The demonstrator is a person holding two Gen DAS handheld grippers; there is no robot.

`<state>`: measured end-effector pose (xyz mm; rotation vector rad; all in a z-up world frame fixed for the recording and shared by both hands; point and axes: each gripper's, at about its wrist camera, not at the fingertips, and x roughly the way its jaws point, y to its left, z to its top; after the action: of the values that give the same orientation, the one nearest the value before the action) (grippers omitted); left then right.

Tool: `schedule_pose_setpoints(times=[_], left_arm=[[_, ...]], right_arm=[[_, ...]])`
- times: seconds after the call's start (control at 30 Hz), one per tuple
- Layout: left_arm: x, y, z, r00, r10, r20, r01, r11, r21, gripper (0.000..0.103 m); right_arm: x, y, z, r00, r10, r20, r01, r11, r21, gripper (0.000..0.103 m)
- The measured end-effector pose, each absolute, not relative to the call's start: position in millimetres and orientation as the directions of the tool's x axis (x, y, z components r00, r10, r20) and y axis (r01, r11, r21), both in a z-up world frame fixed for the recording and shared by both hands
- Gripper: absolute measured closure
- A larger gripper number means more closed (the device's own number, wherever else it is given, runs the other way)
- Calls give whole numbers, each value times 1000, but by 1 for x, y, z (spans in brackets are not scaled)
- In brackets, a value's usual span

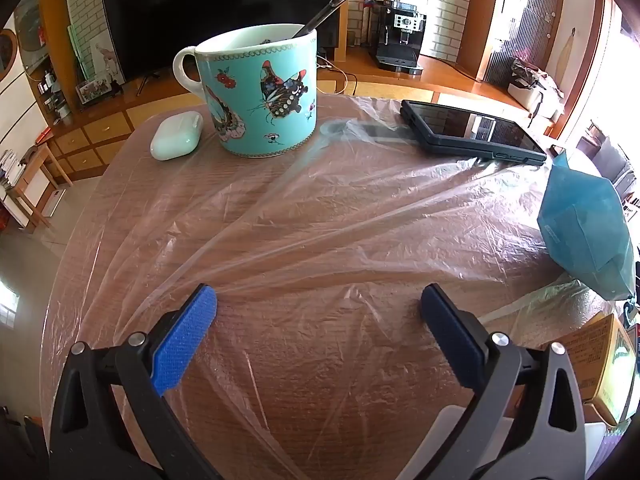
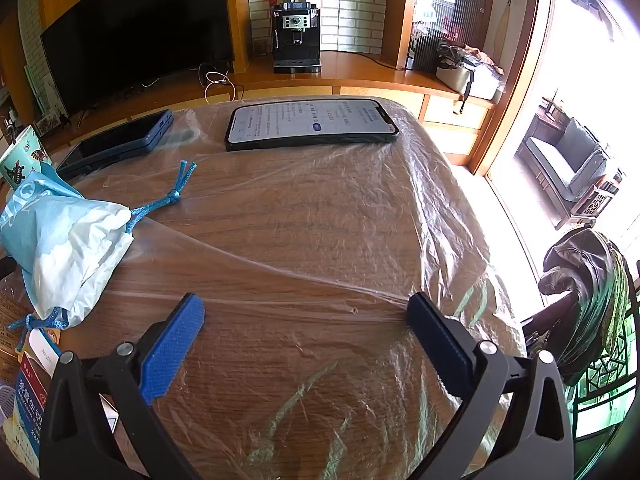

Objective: Collect trash

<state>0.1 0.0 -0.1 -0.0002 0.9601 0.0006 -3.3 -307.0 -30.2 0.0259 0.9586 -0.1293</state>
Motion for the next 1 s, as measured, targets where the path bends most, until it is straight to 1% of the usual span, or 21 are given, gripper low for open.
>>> schedule_pose_setpoints(times=[1.0], left_arm=[[0, 0, 0, 576, -1, -818, 0, 1000, -1, 1]], right_arm=[[-1, -306, -31, 570, -106, -815, 127, 991, -40, 4]])
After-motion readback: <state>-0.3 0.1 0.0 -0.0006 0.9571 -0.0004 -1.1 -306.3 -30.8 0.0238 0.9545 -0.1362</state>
